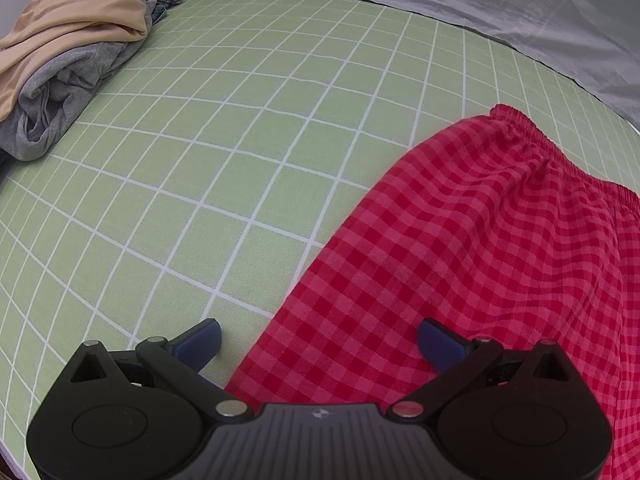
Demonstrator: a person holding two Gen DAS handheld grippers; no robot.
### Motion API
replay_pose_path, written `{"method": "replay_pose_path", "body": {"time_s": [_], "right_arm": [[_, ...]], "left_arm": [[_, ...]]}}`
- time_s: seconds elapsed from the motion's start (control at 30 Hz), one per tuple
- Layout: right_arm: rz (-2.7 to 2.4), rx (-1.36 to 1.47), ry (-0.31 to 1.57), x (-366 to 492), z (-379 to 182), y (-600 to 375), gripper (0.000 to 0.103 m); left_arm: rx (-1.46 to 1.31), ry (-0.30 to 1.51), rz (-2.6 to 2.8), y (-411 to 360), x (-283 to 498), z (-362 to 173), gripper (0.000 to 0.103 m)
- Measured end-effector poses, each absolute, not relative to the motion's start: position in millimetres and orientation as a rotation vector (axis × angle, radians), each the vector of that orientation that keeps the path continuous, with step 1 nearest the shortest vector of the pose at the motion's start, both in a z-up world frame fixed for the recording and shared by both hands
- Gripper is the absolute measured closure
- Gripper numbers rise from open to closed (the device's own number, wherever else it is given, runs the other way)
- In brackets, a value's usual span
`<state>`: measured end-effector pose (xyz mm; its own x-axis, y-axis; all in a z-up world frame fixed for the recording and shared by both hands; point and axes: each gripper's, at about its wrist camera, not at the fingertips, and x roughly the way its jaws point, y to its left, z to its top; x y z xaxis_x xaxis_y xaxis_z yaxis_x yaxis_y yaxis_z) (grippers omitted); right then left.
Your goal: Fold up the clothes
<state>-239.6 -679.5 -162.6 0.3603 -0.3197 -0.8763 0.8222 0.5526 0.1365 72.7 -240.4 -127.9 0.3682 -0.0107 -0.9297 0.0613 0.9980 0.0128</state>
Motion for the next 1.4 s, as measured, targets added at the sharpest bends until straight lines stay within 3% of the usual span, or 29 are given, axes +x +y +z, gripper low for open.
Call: {"method": "replay_pose_path", "body": {"time_s": [0.07,0.2,0.33,0.6,0.9,1.03,1.4], "right_arm": [[-0.808,0.639,0.883,-231,-156,-680,0.070],[-0.754,0.550,0.828,-195,-145,-678,0.065],[-0.670,0.426,0.804,-153,-137,-679,0.049],[-0.605,0.343,0.782,-88,-134,-694,0.046],[-0.738,0.466,0.792,-139,-148,-701,0.045],[-0.783,0.510,0.802,-159,-152,-697,0.051],[-0.734,0.531,0.839,-134,-166,-704,0.037]], "left_arm": [[0.049,1.206,-0.048,-241,75,-128,0.000],[0.060,1.231,-0.061,-241,81,-128,0.000],[0.078,1.206,-0.068,-243,84,-128,0.000],[0.070,1.180,-0.115,-256,102,-124,0.007],[0.094,1.171,-0.118,-262,102,-128,0.006],[0.096,1.164,-0.121,-261,100,-128,0.006],[0.091,1.160,-0.127,-260,100,-129,0.004]]}}
